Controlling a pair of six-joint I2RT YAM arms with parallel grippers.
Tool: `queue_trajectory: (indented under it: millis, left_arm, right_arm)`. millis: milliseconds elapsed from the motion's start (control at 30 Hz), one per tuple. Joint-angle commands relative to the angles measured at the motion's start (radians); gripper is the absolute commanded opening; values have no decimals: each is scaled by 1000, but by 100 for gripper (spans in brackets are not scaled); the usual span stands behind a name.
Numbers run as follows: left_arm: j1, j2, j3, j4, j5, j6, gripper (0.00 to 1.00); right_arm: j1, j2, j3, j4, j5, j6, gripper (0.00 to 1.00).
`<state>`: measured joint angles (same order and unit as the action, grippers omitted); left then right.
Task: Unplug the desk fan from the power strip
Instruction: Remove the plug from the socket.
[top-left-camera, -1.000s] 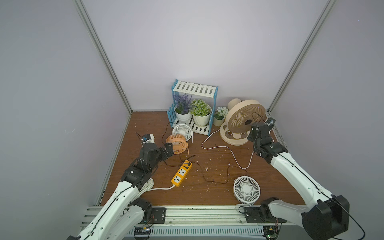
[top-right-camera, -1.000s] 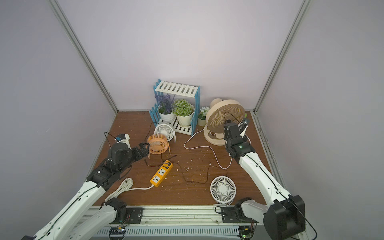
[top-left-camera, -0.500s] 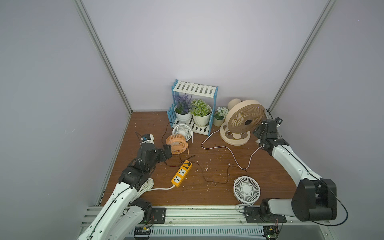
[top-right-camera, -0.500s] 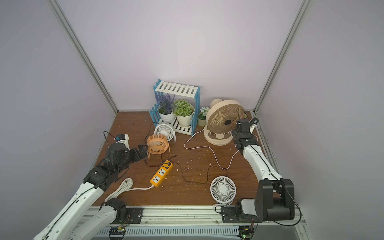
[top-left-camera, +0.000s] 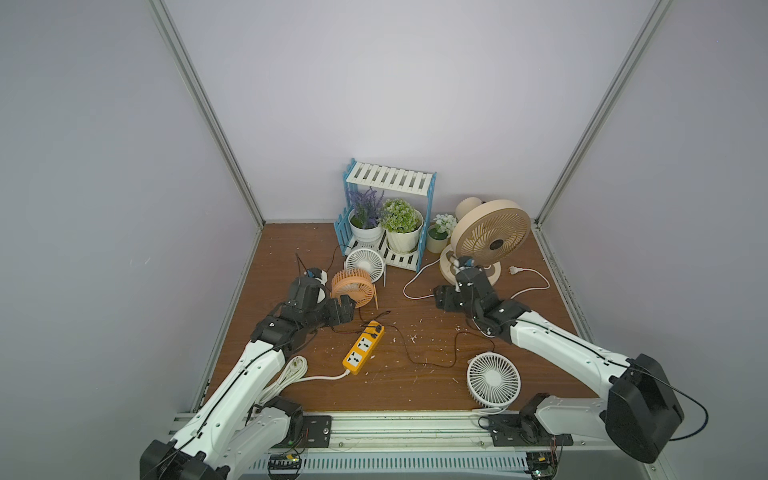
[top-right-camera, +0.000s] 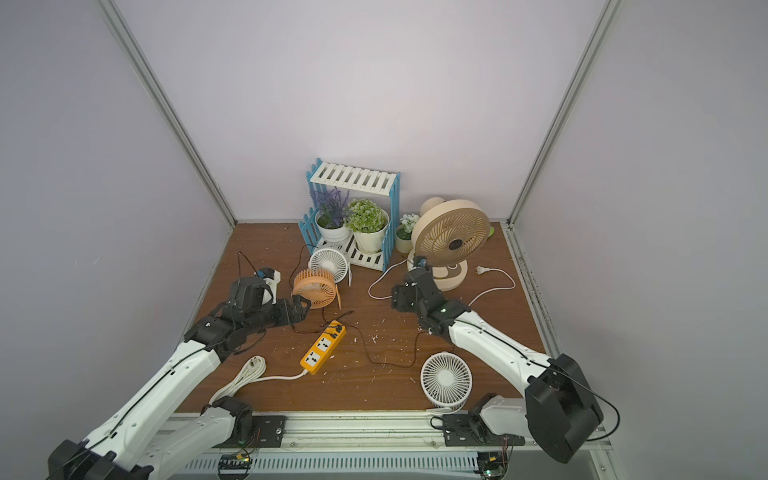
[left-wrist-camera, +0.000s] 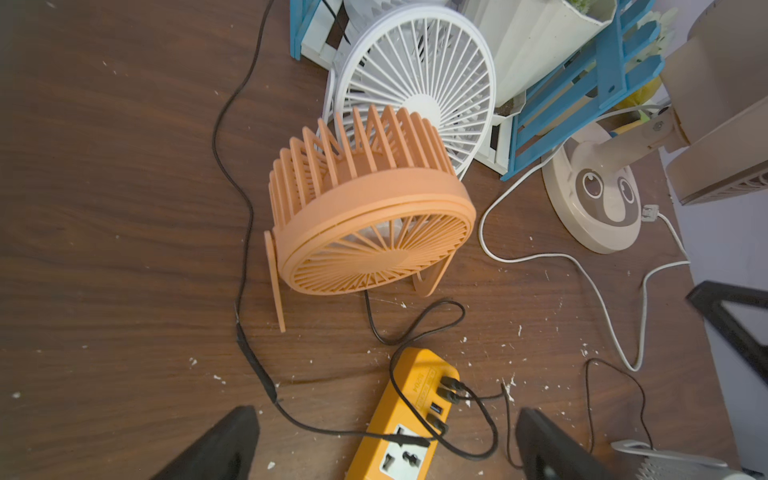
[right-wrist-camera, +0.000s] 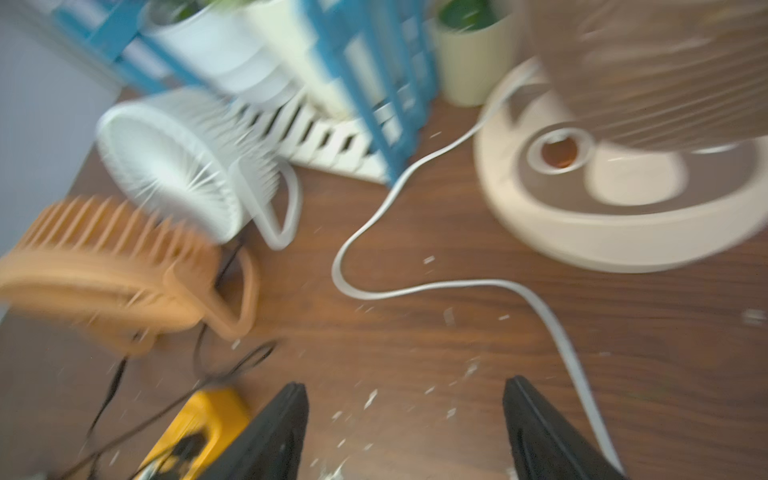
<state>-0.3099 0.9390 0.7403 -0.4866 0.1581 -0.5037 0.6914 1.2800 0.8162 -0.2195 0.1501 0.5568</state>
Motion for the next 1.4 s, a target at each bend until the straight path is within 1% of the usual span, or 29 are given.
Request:
queue_trajectory:
  millis: [0, 33, 100, 167, 233, 300, 367, 400, 433, 533, 633, 700, 800, 900, 1067, 1367]
  left_arm:
    - [8, -6, -42, 4, 102, -115, 100]
    - [9, -12, -47, 12, 118, -116, 100]
    - [9, -26, -47, 5, 107, -100, 100]
    - [9, -31, -40, -8, 108, -48, 100]
    - [9, -20, -24, -42, 121, -2, 100]
    - [10, 4, -12, -76, 156, 21, 99]
    - [10, 28, -5, -106, 185, 1, 99]
    - [10, 37, -6, -114, 206, -13, 97]
    - [9, 45, -8, -114, 223, -14, 94]
    - [10, 48, -10, -127, 198, -26, 91]
    - [9, 65, -17, -122, 204, -23, 88]
    - [11, 82, -15, -133, 217, -11, 82]
    - [11, 106, -10, -151, 226, 10, 70]
    - [11, 131, -5, -164, 247, 34, 63]
    - [10, 191, 19, -219, 289, 90, 57]
    - [10, 257, 30, -266, 264, 107, 52]
  right_arm:
    - [180, 6, -51, 185, -45, -147, 74]
    - [240, 31, -54, 216, -34, -195, 74]
    - [325, 98, -35, 252, -32, -263, 71]
    - [376, 173, 1, 264, -42, -313, 67]
    - [406, 236, 31, 287, -43, -332, 64]
    - [415, 284, 38, 328, -47, -320, 55]
    - [424, 317, 45, 351, -36, -314, 51]
    - [433, 327, 49, 353, -24, -322, 51]
    - [438, 337, 53, 352, -10, -330, 50]
    - [442, 358, 67, 348, 17, -355, 49]
    - [443, 384, 87, 344, 39, -370, 46]
    - [442, 400, 102, 343, 51, -376, 44]
    - [441, 415, 115, 356, 75, -378, 41]
    - [442, 429, 134, 357, 71, -382, 40]
    - [442, 450, 157, 346, 51, -392, 38]
    - [442, 483, 209, 282, 47, -427, 33]
